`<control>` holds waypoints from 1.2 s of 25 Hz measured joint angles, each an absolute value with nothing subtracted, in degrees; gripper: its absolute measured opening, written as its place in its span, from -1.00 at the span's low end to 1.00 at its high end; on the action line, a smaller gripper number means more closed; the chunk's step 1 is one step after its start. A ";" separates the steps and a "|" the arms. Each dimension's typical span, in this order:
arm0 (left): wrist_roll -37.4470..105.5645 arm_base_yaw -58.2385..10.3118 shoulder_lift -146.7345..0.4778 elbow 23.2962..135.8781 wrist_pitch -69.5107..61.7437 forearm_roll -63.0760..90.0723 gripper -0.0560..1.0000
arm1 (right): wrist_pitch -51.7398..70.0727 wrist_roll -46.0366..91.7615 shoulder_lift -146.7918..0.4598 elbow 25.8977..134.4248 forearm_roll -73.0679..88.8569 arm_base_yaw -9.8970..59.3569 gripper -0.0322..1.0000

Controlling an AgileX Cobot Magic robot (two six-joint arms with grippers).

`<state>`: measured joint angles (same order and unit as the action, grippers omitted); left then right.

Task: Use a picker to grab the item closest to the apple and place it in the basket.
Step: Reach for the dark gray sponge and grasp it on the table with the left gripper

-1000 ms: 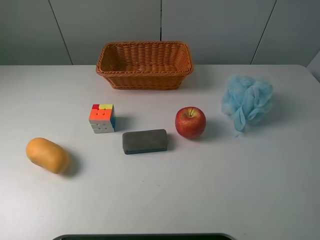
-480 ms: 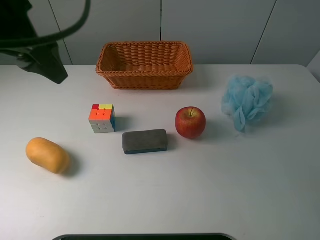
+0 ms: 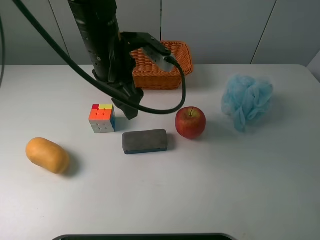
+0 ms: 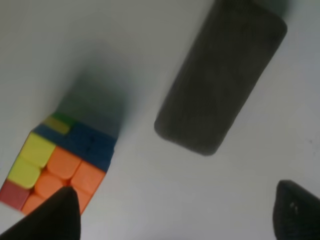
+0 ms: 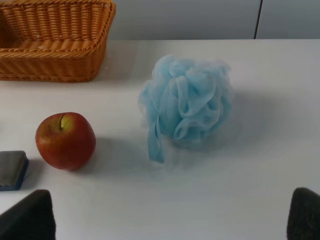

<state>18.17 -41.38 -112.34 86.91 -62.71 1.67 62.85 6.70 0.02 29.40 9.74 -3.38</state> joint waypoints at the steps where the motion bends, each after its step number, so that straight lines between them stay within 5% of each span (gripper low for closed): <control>1: 18.54 -41.99 -113.97 87.77 -62.71 1.55 0.51 | 62.85 6.70 0.02 29.40 9.74 -3.38 0.41; 30: 21.27 -46.50 -130.13 90.60 -57.68 -0.75 0.51 | 62.85 6.70 0.02 29.40 9.74 -3.38 0.41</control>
<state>21.27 -46.50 -130.13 90.60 -57.68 -0.75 62.85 6.70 0.02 29.40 9.74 -3.38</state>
